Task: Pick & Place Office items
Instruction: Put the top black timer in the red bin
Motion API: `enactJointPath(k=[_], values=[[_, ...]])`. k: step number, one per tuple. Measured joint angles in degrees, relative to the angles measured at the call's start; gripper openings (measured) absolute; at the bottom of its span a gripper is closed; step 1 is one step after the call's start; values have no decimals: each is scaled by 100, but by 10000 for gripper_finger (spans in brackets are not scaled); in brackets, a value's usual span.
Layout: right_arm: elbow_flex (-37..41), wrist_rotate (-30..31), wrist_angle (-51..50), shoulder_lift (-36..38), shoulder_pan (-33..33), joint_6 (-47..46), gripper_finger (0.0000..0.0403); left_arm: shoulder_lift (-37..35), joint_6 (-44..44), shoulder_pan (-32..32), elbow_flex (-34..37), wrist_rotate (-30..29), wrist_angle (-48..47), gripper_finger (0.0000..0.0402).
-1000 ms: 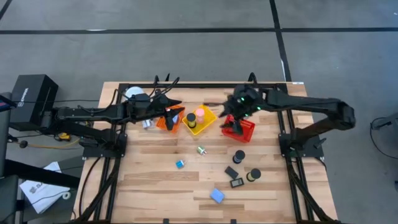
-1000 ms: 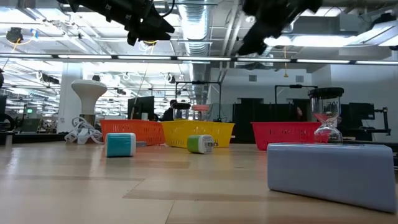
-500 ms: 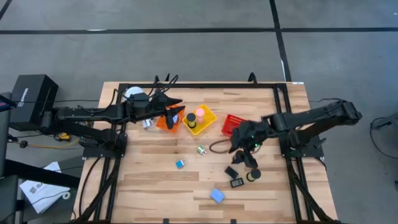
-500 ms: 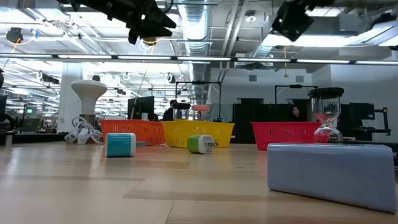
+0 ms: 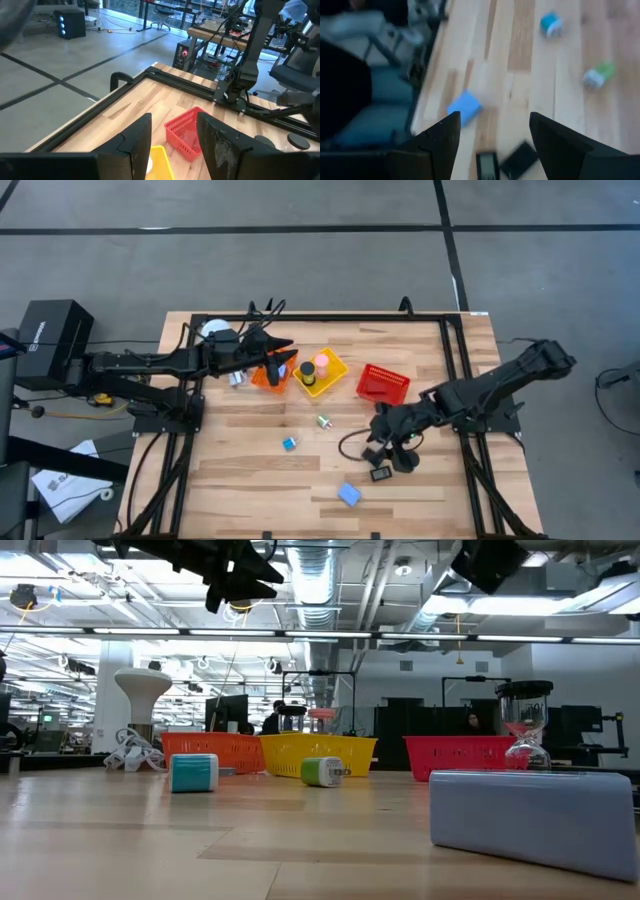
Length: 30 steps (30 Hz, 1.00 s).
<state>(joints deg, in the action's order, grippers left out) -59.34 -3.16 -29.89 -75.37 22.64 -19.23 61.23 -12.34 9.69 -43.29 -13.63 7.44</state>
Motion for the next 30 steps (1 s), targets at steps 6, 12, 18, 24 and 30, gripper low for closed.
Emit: enactJointPath(k=[6,12,18,24,30], values=[[-13,-46,56,-486,58,189,228,0,0,0,0,0,-4,150],[-156,-265,-291,-1241,161,899,228,0,0,0,0,0,-4,150],[-584,-287,-769,-1905,116,370,228,0,0,0,0,0,-15,150],[-1107,-436,-1593,-2530,-75,-1436,228,0,0,0,0,0,-8,150],[-1665,-575,-2402,-3048,-59,-2752,228,2,-10,0,0,0,-26,150]])
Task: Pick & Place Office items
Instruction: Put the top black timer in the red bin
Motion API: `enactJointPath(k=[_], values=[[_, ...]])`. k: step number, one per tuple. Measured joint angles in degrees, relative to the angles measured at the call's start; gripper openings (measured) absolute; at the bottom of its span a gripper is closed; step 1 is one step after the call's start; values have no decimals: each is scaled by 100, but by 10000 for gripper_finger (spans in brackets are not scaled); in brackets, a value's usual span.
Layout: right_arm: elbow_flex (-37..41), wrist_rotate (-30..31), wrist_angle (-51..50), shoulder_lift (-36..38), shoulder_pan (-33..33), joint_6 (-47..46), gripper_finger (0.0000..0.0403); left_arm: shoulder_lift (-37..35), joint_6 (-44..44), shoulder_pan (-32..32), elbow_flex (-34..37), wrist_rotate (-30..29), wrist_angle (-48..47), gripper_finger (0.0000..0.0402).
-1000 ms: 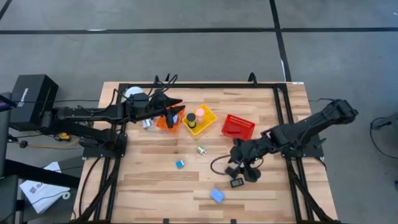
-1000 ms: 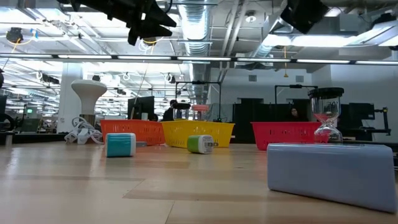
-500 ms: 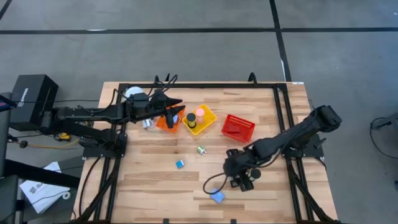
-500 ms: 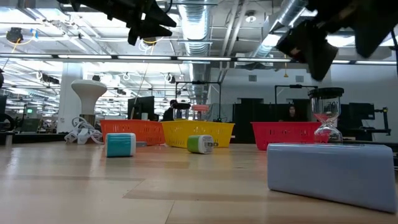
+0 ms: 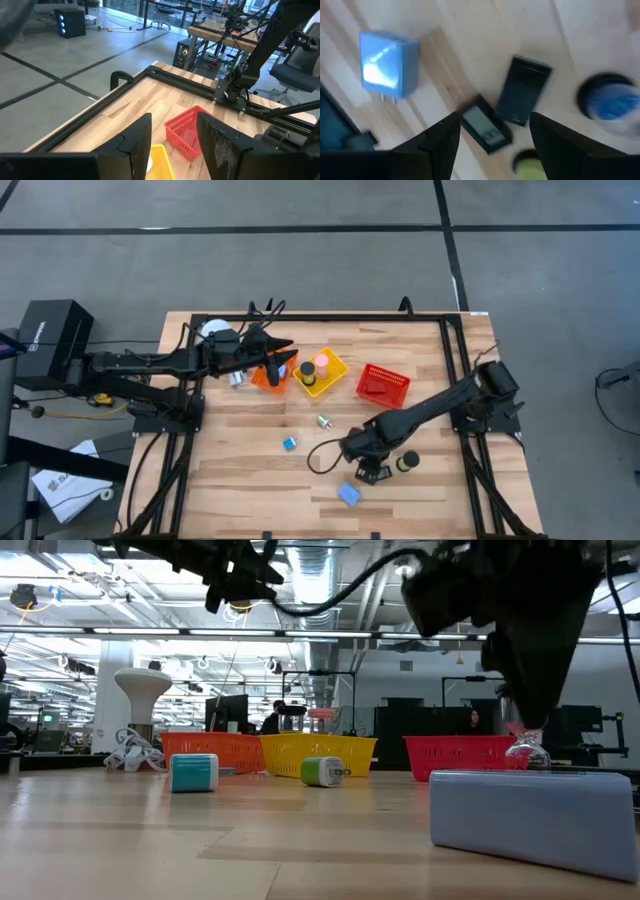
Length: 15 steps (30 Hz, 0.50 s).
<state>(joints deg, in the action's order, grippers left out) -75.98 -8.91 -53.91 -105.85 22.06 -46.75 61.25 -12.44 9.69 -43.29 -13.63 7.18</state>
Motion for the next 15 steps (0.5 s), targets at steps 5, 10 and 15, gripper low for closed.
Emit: enactJointPath(k=[5,10,15], values=[[-66,-19,-241,-430,123,-613,228,-2,-6,0,0,0,-15,150],[-71,7,-566,-578,160,-773,221,-2,-7,-12,0,0,-31,150],[-37,109,-577,-428,81,-837,199,-2,-7,-42,0,2,-33,150]])
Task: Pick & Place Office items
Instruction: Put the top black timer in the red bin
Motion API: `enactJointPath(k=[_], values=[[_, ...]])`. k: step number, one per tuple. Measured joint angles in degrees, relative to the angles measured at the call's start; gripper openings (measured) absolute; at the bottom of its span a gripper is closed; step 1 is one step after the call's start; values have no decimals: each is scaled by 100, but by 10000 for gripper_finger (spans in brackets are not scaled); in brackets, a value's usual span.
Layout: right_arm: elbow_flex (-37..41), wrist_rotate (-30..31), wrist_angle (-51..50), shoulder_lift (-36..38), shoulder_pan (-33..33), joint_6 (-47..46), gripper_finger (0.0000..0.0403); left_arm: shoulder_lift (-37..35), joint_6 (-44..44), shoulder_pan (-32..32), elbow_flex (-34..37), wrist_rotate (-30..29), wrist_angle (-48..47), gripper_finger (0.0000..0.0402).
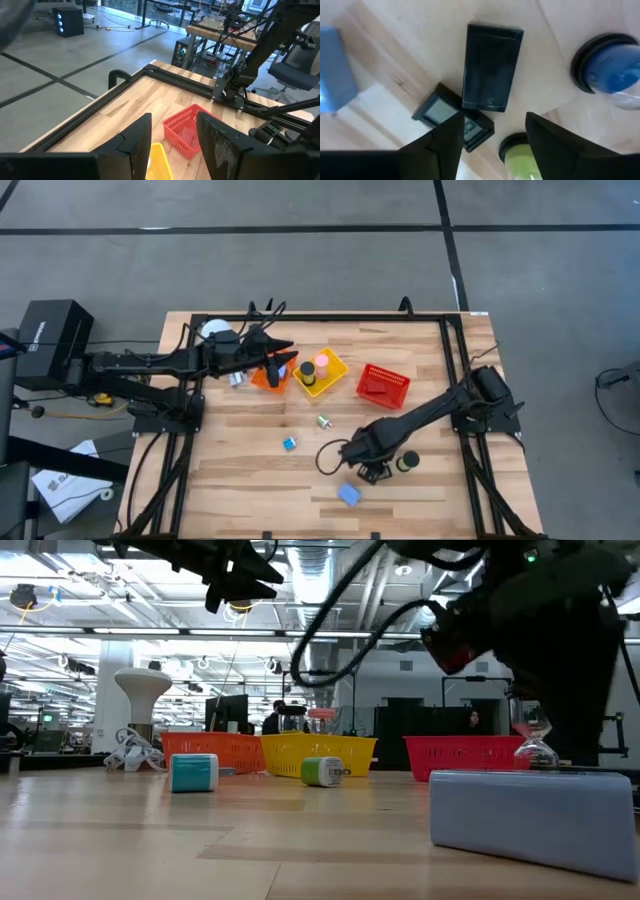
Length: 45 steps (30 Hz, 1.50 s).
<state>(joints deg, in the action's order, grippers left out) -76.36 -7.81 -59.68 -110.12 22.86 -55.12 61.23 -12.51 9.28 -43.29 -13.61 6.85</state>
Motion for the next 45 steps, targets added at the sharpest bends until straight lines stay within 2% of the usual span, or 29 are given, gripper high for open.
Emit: enactJointPath(k=[6,10,15,20,26,35,38,42,45], values=[[-7,44,-634,428,-138,311,186,0,0,2,0,0,2,150],[-7,299,-1141,678,-204,305,189,0,0,2,0,-1,2,150],[-55,296,-640,921,-163,330,191,0,0,2,0,-2,0,150],[-529,326,-585,979,-102,821,188,0,0,0,0,0,2,150],[-653,969,-160,946,-49,1400,189,1,0,0,0,-1,-2,150],[-544,761,461,948,-93,1468,191,0,0,-2,0,-2,-49,150],[-544,616,682,948,-158,1832,195,0,0,-2,0,-1,-50,150],[-557,611,728,851,-232,2800,197,0,0,-2,0,-1,-50,150],[-536,430,717,547,-401,2753,197,0,-2,-2,0,-2,-57,150]])
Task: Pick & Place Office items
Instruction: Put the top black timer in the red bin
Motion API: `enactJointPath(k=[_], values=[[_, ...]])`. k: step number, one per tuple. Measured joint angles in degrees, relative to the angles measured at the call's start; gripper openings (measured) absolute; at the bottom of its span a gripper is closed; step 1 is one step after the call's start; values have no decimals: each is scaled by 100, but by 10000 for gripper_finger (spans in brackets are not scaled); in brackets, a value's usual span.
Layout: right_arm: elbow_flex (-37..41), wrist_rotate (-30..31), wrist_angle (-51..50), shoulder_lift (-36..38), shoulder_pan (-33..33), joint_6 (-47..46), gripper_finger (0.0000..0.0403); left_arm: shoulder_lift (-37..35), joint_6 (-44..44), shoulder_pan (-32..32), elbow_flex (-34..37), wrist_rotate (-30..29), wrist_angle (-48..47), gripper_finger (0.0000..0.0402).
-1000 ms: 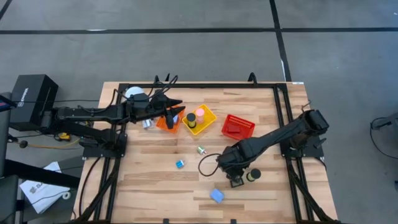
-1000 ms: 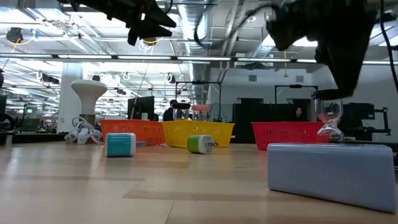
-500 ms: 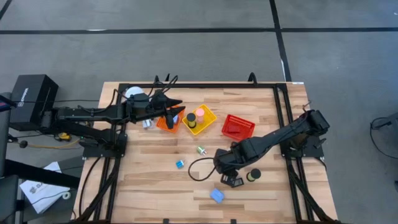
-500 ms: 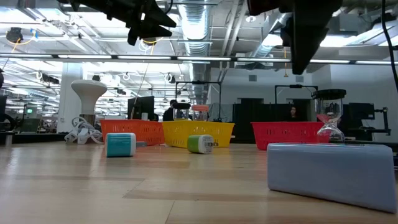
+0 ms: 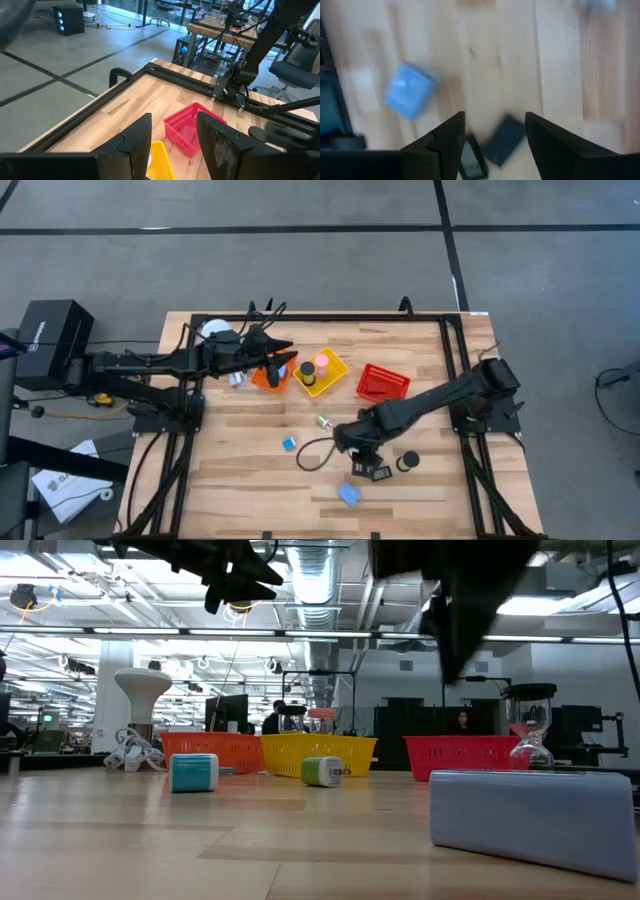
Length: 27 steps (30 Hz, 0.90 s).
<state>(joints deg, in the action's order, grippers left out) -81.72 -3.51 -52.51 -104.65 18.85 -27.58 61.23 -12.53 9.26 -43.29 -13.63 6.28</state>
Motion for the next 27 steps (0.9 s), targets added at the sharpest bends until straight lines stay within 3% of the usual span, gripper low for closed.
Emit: enactJointPath(k=[7,20,27], values=[[-295,-1321,-324,-909,-376,-524,194,2,0,0,-2,0,-116,150],[-939,-1281,-1530,-1950,-805,-209,193,4,0,-2,-4,1,-243,150],[-1046,-1291,-2092,-2007,-800,-45,189,4,0,-2,-4,0,-243,150]])
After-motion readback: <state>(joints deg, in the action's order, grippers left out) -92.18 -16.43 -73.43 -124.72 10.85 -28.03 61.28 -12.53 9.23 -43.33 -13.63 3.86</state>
